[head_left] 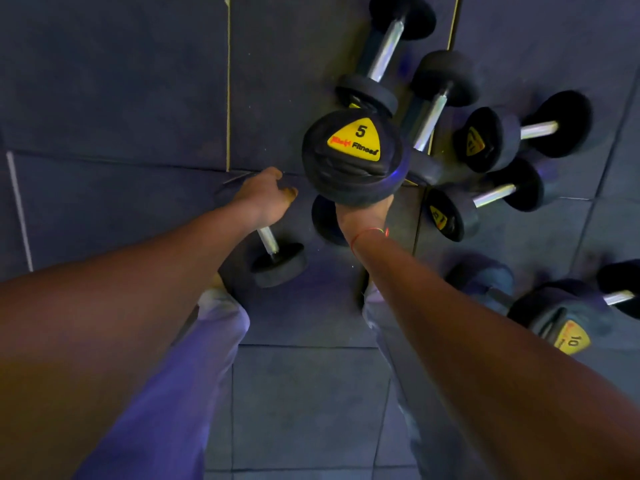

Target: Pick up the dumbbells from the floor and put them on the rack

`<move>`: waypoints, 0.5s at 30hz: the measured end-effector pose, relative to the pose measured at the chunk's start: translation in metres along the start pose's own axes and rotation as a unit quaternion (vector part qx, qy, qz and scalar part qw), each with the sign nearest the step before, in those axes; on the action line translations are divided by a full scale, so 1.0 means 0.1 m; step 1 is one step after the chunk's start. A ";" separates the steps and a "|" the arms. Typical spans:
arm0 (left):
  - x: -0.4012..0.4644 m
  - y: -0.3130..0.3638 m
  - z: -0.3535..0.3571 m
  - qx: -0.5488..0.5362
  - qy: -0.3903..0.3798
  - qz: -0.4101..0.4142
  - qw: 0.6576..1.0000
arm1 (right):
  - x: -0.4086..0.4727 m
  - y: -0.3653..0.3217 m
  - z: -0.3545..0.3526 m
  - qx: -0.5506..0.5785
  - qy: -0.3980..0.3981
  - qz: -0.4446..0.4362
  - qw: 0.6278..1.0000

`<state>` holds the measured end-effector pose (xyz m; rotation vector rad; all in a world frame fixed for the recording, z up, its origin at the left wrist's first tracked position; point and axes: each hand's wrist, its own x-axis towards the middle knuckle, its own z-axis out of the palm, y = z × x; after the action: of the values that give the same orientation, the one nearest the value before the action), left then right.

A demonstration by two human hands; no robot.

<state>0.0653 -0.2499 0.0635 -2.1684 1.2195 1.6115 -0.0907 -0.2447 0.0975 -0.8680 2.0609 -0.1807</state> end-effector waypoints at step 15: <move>-0.64 1.84 -1.01 0.121 0.045 0.076 0.989 | -0.21 -0.56 -1.22 0.072 -0.003 0.059 0.996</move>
<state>0.0050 -0.3948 0.2170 -2.0587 1.5535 1.3453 -0.1480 -0.2959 0.2099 -0.6563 2.0594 -0.2574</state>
